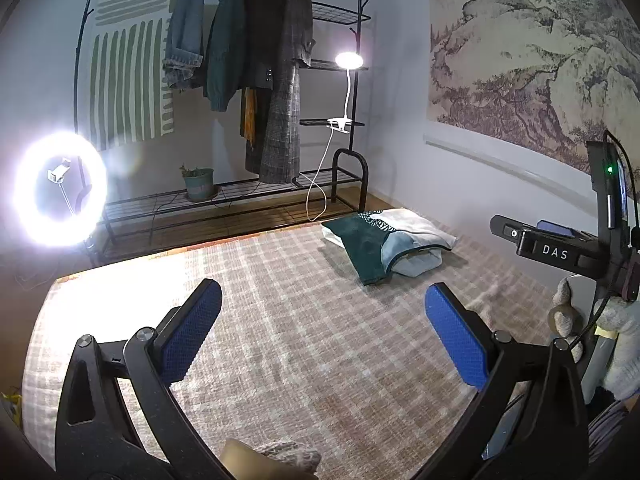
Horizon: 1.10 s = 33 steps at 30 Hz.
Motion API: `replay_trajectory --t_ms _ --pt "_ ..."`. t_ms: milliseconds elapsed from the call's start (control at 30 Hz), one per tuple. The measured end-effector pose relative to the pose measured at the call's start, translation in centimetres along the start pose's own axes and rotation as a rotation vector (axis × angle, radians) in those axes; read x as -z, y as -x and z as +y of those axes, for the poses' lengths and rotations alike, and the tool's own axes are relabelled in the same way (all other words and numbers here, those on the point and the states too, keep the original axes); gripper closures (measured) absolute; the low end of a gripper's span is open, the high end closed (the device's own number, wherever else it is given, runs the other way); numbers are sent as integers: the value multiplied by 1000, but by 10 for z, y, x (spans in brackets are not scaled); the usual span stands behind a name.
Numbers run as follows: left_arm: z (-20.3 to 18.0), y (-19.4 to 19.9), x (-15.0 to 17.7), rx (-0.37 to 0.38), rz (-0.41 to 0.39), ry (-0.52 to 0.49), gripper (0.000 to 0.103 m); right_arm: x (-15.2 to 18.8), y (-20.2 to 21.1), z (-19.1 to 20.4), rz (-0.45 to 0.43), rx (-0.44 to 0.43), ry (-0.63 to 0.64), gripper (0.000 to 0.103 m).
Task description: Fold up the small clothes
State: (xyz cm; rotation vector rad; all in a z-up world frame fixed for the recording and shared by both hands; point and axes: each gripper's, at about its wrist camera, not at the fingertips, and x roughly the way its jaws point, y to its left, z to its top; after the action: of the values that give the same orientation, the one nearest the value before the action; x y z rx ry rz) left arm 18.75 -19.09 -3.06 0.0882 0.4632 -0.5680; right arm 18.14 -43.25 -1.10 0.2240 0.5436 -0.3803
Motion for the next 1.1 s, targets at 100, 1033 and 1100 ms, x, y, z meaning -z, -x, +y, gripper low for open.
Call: replay_trajectory --t_ms 100,1033,1100 --pt "-1 1 0 -1 -2 0 0 -1 0 -3 -2 3 -12 0" --pt "-5 2 0 -4 -5 3 0 -1 -1 -5 2 4 -19 0" --pt "-4 1 0 -4 -5 2 0 -1 -1 -6 2 4 -20 0"
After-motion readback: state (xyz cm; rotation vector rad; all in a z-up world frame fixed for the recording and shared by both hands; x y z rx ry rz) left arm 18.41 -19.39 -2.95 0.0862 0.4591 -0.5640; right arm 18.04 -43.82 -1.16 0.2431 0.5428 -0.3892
